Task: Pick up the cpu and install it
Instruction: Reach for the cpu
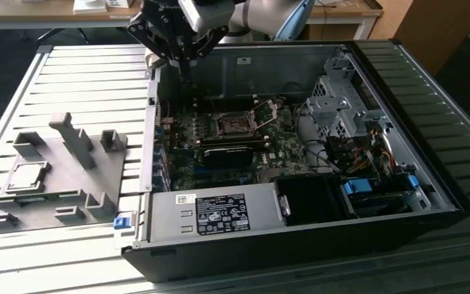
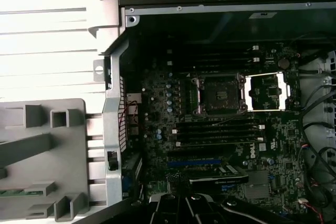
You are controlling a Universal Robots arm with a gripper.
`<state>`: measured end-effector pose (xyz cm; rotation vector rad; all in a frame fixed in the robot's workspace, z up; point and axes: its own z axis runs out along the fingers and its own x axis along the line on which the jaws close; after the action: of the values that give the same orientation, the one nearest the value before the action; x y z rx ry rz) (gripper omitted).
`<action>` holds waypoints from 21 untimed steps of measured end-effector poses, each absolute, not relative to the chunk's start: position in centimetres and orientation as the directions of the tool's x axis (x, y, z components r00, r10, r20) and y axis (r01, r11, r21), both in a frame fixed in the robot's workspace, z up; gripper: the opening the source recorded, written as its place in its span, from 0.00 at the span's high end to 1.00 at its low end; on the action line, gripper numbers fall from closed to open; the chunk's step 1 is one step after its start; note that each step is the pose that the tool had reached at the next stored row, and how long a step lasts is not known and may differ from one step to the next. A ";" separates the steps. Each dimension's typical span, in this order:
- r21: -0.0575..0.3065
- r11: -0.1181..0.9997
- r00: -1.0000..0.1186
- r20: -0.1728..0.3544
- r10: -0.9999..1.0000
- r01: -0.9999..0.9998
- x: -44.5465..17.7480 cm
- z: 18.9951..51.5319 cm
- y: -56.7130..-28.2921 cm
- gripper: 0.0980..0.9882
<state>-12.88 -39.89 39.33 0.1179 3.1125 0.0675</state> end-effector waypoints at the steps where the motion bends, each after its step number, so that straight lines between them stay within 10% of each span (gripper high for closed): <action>1: 0.044 0.996 -0.997 -0.024 0.076 0.075 -12.9 39.3 -39.9 0.99; 21: 0.044 0.996 -0.997 -0.024 0.076 0.075 -13.5 39.3 -39.9 0.99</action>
<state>-13.54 -39.89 39.33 0.1180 3.1125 0.0676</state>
